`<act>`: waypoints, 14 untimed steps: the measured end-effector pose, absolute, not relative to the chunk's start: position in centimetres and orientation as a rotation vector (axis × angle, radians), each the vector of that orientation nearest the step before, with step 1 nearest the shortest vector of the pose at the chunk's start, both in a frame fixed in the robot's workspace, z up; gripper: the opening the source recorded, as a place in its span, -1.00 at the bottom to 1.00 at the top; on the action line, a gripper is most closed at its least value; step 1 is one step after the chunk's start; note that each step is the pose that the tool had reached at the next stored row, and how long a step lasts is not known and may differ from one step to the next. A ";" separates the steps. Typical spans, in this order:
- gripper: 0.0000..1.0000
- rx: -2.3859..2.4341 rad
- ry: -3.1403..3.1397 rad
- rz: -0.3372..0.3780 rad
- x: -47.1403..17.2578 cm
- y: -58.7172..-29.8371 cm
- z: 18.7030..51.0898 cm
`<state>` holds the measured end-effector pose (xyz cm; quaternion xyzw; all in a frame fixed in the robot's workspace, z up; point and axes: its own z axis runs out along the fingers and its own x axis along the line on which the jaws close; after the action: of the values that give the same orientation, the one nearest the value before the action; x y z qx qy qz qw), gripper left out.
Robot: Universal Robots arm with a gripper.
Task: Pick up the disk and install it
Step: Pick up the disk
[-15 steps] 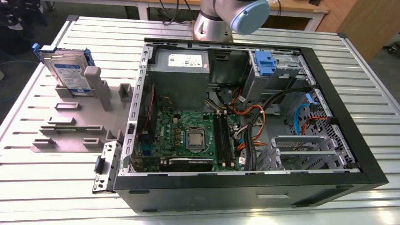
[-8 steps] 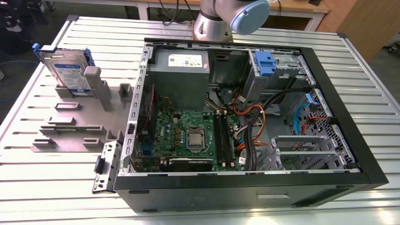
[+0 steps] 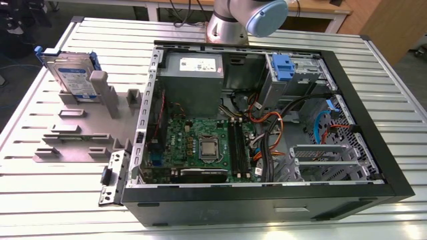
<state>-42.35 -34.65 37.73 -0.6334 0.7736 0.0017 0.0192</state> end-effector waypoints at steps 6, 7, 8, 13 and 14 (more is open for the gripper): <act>0.18 -1.966 2.401 0.005 -42.4 -34.6 37.7; 0.18 -1.966 2.400 0.005 -42.4 -34.6 37.6; 0.18 -1.966 2.400 0.005 -42.4 -34.6 37.6; 0.18 -1.966 2.400 0.006 -42.5 -34.6 37.1; 0.18 -1.966 2.400 0.006 -42.5 -34.6 37.0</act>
<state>-42.54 -34.64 37.03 -0.6335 0.7735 0.0018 0.0194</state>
